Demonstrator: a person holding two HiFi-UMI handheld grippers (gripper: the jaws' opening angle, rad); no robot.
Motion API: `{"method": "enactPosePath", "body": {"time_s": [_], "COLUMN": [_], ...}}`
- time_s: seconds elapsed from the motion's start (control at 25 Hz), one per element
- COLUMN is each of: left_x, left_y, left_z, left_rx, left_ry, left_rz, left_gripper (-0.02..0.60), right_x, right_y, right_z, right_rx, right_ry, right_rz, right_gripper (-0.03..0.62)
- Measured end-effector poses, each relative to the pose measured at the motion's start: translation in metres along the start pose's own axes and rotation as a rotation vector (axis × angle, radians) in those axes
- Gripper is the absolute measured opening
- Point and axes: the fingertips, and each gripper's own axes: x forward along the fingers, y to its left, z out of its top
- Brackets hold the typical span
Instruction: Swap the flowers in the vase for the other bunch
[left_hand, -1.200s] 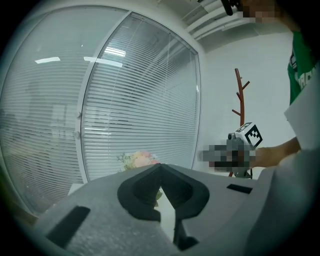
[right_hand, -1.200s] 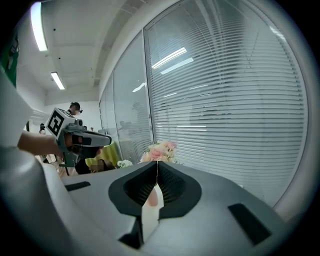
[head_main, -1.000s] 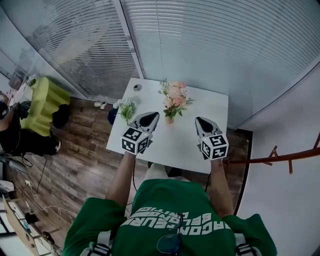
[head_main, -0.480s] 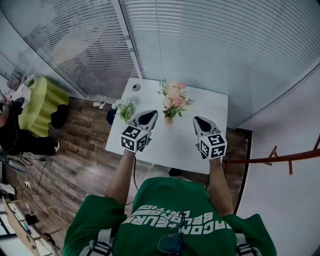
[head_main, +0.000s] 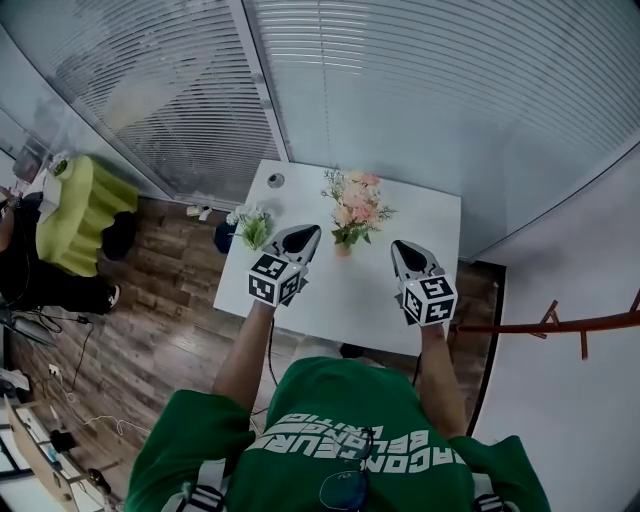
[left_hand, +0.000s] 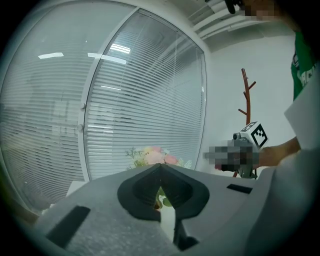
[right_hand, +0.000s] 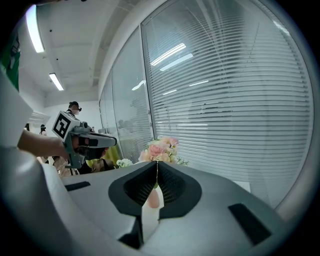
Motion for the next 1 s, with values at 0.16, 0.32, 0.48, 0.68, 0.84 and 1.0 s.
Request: {"method": "enactPosePath", "body": {"time_s": [0.16,0.32,0.48,0.68,0.84,1.0], "left_x": [0.006,0.012,0.019,0.034,0.046,0.056], "left_y": [0.011,0.022,0.033,0.044,0.046,0.049], "left_z": [-0.006,-0.013,-0.023,-0.037,-0.046,-0.055], "left_rx": [-0.004,-0.001,-0.005,-0.008,0.003,-0.005], "left_ry": [0.006,0.009,0.02,0.047,0.066,0.081], "left_rz": [-0.002,-0.01,-0.018,-0.039,-0.072,-0.09], "left_gripper": [0.004,0.005,0.005,0.005,0.005,0.005], "right_x": [0.006,0.014,0.024,0.04,0.053,0.064], "right_y": [0.003,0.006,0.01,0.015,0.017,0.017], "right_z": [-0.004,-0.011,-0.022,-0.039,-0.048,-0.056], "right_rx": [0.009,0.02,0.031,0.041,0.059,0.091], "right_ry": [0.003,0.002,0.013,0.043,0.059,0.072], "right_rz": [0.004,0.012,0.031,0.053,0.065,0.066], "right_gripper": [0.015,0.017,0.017,0.017,0.018,0.021]}}
